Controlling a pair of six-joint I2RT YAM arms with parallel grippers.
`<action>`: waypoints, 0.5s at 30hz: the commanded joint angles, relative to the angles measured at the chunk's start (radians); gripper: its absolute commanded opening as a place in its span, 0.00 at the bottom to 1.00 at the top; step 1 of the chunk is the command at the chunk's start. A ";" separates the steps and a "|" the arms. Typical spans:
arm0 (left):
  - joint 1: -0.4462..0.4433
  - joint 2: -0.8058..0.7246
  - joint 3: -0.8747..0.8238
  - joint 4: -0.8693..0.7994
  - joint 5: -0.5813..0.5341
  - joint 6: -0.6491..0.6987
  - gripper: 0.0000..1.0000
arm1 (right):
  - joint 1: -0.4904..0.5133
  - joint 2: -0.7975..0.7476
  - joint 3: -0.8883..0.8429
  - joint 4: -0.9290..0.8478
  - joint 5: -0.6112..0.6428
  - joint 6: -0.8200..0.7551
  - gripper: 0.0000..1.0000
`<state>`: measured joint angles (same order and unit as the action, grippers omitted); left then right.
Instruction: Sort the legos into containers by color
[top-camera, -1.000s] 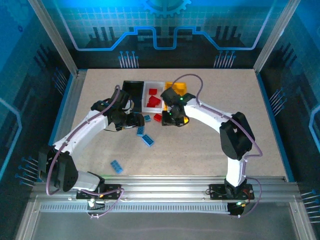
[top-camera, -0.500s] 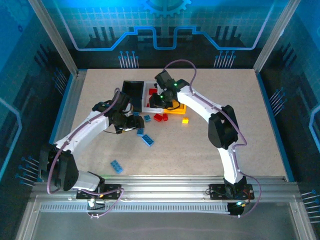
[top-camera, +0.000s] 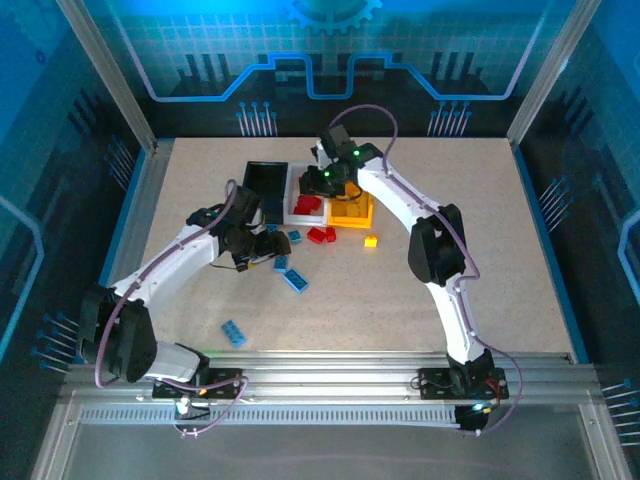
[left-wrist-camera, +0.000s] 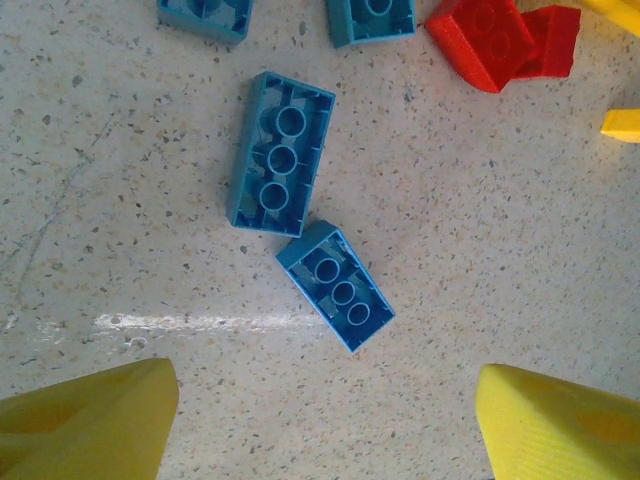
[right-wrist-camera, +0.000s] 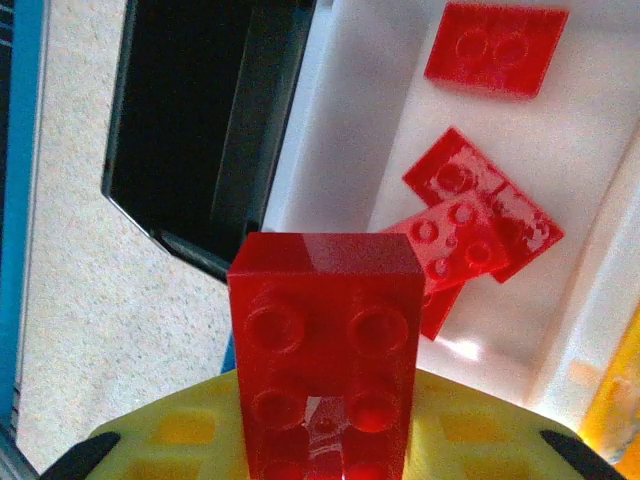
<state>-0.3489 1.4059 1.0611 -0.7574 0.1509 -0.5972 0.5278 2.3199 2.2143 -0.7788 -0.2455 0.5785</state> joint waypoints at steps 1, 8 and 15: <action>-0.002 -0.029 -0.025 -0.001 -0.022 -0.034 0.80 | -0.033 0.051 0.084 -0.071 -0.038 -0.022 0.32; -0.002 -0.091 -0.084 0.007 -0.051 -0.054 0.80 | -0.062 0.107 0.162 -0.148 -0.038 -0.039 0.32; -0.002 -0.082 -0.055 -0.020 -0.037 -0.019 0.82 | -0.067 0.171 0.243 -0.185 -0.040 -0.010 0.57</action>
<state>-0.3489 1.3251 0.9852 -0.7525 0.1169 -0.6289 0.4637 2.4622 2.3959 -0.9062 -0.2707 0.5632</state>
